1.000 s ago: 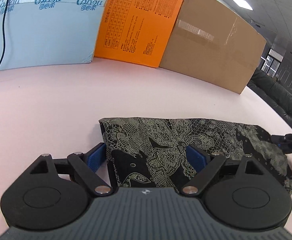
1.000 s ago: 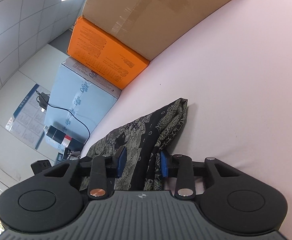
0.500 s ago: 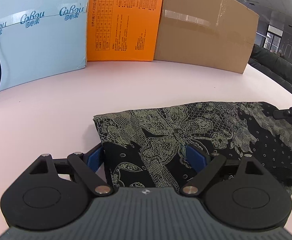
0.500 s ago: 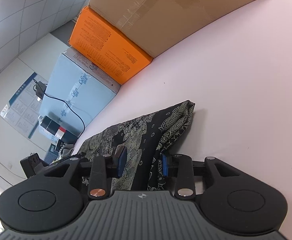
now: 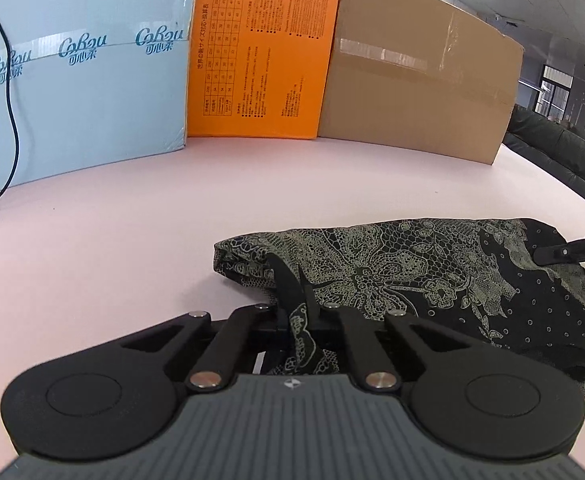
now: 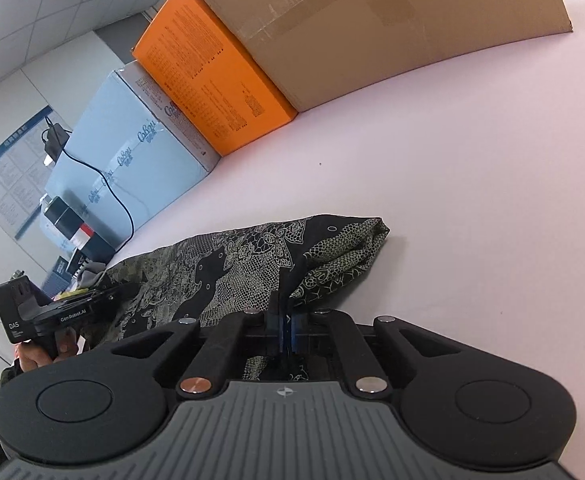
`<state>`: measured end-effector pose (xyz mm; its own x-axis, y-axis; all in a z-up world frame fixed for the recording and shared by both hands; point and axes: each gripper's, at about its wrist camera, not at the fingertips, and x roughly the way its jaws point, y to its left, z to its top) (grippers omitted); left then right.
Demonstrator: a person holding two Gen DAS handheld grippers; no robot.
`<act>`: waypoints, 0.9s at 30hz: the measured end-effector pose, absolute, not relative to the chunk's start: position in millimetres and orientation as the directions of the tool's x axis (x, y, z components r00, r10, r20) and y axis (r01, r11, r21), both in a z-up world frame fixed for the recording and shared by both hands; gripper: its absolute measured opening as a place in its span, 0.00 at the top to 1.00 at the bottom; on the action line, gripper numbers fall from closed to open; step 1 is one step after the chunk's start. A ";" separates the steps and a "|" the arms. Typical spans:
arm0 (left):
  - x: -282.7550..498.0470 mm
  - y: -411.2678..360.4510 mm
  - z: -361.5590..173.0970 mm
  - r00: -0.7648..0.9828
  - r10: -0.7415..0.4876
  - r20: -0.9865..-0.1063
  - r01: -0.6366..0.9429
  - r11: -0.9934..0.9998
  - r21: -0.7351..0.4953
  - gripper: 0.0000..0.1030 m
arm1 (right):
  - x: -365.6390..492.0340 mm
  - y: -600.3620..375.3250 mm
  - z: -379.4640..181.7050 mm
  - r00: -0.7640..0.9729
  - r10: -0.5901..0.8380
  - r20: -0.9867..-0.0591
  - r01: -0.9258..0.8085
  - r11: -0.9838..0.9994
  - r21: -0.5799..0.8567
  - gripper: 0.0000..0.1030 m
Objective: Fold clothes
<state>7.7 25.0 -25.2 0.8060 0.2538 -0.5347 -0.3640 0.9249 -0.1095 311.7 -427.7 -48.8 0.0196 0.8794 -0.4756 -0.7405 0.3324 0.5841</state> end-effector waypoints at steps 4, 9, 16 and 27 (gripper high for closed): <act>5.4 16.1 -19.7 0.815 0.291 -0.501 -0.367 0.929 -0.056 0.98 | 299.9 -424.7 -41.1 0.075 0.865 -0.496 -0.792 0.354 0.498 0.97; 2.0 1.3 -12.8 0.824 0.349 -0.447 -0.369 0.928 0.044 0.98 | 283.8 -422.2 -26.9 0.151 0.854 -0.498 -0.847 0.372 0.381 0.97; -20.0 -9.7 8.4 0.854 0.371 -0.365 -0.377 0.924 0.056 0.98 | 257.0 -420.9 16.5 0.178 0.880 -0.441 -0.899 0.327 0.292 0.97; -85.6 -18.3 73.7 0.831 0.512 -0.218 -0.504 0.858 0.095 0.98 | 207.6 -362.8 102.5 0.093 0.946 -0.312 -0.955 0.173 0.240 0.97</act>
